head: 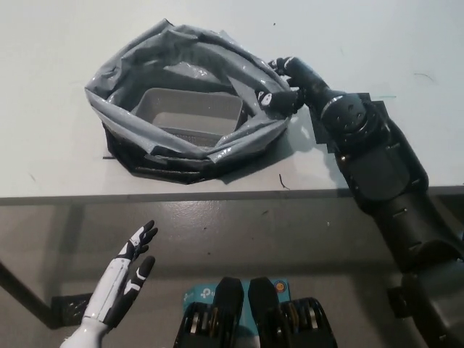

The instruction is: Use the right hand to pick up a small rectangular container and put it into a plastic bag and lift the bag

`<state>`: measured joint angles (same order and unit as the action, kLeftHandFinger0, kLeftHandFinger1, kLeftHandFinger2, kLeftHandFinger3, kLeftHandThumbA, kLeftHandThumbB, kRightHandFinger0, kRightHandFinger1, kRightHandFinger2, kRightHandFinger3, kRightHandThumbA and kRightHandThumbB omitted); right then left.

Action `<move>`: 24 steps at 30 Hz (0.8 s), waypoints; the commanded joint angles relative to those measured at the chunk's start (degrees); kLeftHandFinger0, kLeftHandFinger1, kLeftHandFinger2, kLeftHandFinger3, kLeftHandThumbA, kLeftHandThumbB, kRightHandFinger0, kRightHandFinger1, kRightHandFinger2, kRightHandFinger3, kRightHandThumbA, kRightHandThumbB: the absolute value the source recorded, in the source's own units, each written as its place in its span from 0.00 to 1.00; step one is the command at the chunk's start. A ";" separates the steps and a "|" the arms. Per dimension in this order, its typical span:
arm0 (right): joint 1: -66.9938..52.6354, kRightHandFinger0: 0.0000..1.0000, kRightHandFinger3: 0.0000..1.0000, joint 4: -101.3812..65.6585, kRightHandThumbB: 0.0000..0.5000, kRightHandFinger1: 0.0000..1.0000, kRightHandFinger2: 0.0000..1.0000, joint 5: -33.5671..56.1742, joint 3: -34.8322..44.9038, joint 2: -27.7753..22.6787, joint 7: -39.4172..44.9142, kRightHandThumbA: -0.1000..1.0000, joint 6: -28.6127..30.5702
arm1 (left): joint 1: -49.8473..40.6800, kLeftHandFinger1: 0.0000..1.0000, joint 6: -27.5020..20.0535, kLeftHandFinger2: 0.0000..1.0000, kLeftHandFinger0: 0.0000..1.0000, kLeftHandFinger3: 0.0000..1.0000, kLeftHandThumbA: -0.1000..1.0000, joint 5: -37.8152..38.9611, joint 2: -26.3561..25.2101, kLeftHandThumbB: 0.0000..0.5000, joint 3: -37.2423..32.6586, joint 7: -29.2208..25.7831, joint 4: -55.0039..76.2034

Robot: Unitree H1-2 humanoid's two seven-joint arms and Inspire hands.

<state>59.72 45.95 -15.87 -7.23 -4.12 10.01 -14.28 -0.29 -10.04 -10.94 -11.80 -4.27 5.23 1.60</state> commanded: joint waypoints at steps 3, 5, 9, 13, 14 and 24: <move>3.08 0.00 0.57 -7.06 0.16 0.36 0.65 5.03 1.93 -0.10 4.07 0.52 -4.68 | 1.30 1.00 1.70 1.00 1.00 1.00 0.95 -0.36 -0.78 0.49 -0.06 0.81 2.48; 3.28 0.03 0.60 -8.38 0.19 0.40 0.68 5.42 1.93 -0.30 4.48 0.54 -5.59 | 1.29 1.00 1.93 1.00 1.00 1.00 0.94 -0.20 -0.80 0.50 -0.06 0.93 2.53; 4.96 0.05 0.48 -10.34 0.23 0.43 0.69 8.89 4.76 0.27 4.91 0.49 -9.02 | 2.17 1.00 2.62 1.00 1.00 1.00 0.92 0.11 -0.92 0.49 0.01 1.35 2.52; 5.67 0.00 0.37 -11.33 0.24 0.39 0.64 13.19 8.96 1.90 4.87 0.44 -12.52 | 2.47 1.00 2.50 1.00 1.00 1.00 0.92 0.36 -1.19 0.47 -0.06 1.72 2.29; 5.75 0.00 0.38 -11.14 0.24 0.39 0.64 13.74 9.59 2.15 4.77 0.43 -12.65 | 2.48 1.00 2.47 1.00 1.00 1.00 0.92 0.38 -1.22 0.47 -0.08 1.75 2.28; 12.35 0.00 0.74 5.20 0.11 0.10 0.52 43.90 36.67 9.13 -4.40 0.55 -12.65 | 2.99 1.00 2.79 1.00 1.00 1.00 0.91 0.61 -1.07 0.44 -0.12 1.67 2.41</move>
<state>61.53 43.32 1.33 12.04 0.36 13.55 -25.26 1.33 -7.59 -10.77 -12.07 -4.35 5.94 1.74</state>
